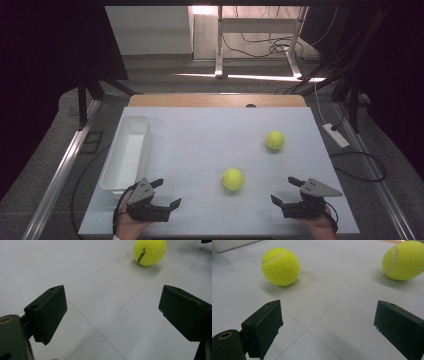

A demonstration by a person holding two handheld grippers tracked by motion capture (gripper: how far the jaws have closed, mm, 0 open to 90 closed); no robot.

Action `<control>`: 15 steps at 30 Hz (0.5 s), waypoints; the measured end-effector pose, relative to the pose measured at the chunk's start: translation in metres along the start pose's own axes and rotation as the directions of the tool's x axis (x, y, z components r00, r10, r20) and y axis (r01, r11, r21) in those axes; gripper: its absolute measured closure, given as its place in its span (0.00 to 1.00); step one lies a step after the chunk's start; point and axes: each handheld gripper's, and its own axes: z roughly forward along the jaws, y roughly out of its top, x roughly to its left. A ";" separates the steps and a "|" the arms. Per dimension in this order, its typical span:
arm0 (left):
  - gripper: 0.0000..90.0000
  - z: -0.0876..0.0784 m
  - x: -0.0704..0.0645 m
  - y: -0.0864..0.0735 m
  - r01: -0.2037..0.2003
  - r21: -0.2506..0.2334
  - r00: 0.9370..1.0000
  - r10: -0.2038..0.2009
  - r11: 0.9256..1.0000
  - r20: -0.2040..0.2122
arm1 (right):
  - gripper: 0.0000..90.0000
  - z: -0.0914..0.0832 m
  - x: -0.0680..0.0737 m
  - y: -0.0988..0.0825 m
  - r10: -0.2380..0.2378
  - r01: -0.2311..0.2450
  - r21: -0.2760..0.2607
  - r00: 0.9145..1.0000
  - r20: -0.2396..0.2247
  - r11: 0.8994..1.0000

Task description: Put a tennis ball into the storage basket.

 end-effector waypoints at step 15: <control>0.10 -0.005 -0.003 0.003 0.000 -0.015 1.000 -0.001 1.000 -0.019 | 0.09 -0.001 0.001 0.002 -0.006 0.006 -0.003 1.000 0.004 1.000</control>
